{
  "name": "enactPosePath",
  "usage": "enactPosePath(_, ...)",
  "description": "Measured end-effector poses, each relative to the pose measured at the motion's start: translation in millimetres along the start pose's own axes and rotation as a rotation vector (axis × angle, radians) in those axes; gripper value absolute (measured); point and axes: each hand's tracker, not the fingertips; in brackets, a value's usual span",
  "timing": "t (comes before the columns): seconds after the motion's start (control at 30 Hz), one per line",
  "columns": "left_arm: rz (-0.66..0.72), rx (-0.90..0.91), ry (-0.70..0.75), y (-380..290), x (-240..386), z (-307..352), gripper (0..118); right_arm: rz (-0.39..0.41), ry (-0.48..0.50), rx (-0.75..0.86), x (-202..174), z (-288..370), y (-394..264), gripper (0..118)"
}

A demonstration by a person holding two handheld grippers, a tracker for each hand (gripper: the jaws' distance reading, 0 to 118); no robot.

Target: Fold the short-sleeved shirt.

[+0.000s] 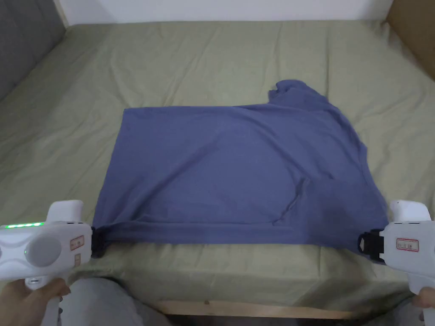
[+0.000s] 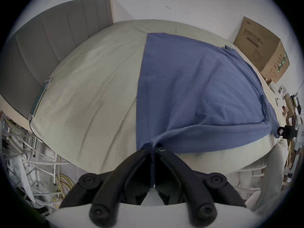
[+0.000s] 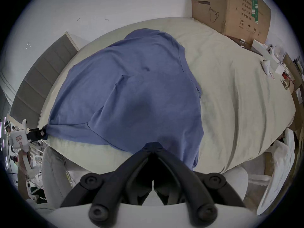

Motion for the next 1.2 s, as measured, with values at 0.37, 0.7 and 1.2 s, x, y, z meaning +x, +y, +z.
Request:
enactPosePath(0.37, 0.034, 0.030, -0.005, 6, -4, 13, 2, -0.065, -0.043, 0.026, 18, 10, 13, 76)
enactPosePath(0.7, 0.035, 0.028, 0.008, 0, -4, 12, 2, -0.041, -0.025, -0.033, 18, -8, 13, 2)
enactPosePath(1.2, 0.008, 0.090, 0.022, 47, -1, 27, 2, -0.023, 0.005, 0.042, 12, 28, 62, 2)
